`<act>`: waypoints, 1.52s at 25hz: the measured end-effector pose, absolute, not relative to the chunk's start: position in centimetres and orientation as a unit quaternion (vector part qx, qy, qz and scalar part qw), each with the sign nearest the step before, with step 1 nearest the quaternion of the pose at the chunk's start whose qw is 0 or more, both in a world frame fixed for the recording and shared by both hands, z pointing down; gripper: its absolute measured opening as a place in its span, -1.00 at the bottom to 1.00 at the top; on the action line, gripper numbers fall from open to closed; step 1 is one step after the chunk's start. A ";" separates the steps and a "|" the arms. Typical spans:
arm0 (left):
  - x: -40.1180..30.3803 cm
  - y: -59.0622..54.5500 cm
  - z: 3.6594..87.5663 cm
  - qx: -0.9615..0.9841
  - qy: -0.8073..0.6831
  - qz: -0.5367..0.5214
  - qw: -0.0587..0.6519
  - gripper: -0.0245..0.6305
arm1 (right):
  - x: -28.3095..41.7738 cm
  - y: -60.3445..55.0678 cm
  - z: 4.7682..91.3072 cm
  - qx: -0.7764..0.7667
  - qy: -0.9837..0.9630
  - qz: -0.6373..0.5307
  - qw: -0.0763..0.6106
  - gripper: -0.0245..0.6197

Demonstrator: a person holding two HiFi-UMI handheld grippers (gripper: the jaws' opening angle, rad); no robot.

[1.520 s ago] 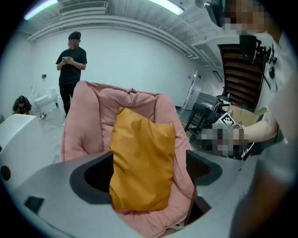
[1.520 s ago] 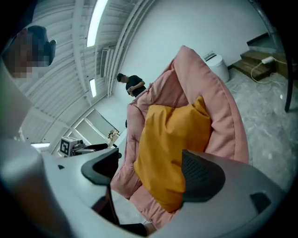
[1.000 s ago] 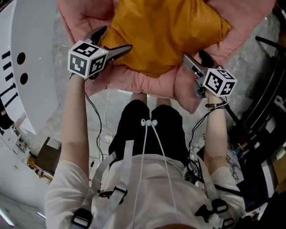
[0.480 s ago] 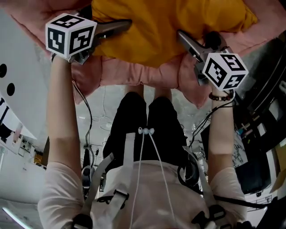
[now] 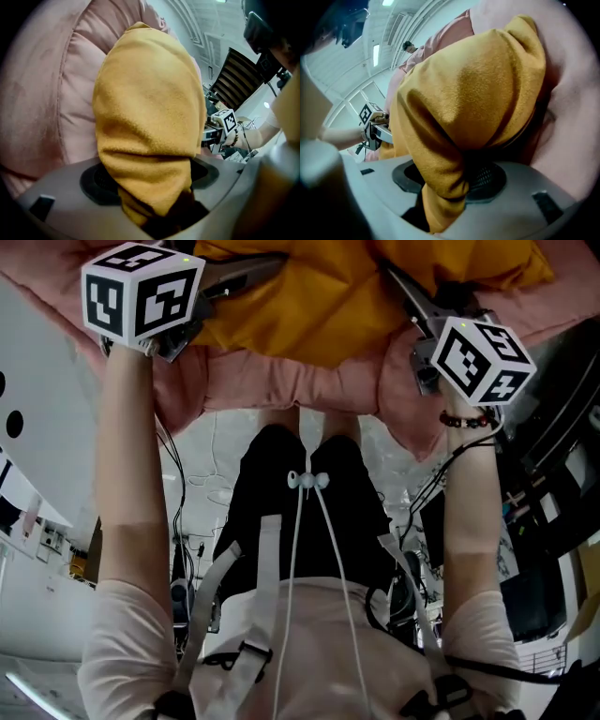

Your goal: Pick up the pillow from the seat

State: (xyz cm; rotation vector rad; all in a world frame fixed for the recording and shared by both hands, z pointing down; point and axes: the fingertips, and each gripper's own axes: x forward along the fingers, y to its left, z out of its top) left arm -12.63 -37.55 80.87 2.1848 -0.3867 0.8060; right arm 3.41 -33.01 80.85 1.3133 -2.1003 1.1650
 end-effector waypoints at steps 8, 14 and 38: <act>-12.5 -33.0 73.3 0.876 -0.151 0.266 0.372 -0.04 | 3.3 -29.5 73.9 0.421 -0.803 0.391 0.159 -0.60; -11.8 -29.6 65.4 0.885 -0.203 0.212 0.360 -0.05 | 4.5 -28.1 64.6 0.387 -0.851 0.322 0.148 -0.60; -9.7 -26.0 25.0 0.943 -0.321 0.004 0.083 -0.03 | 5.3 -25.1 21.7 0.397 -0.918 0.009 -0.009 -0.55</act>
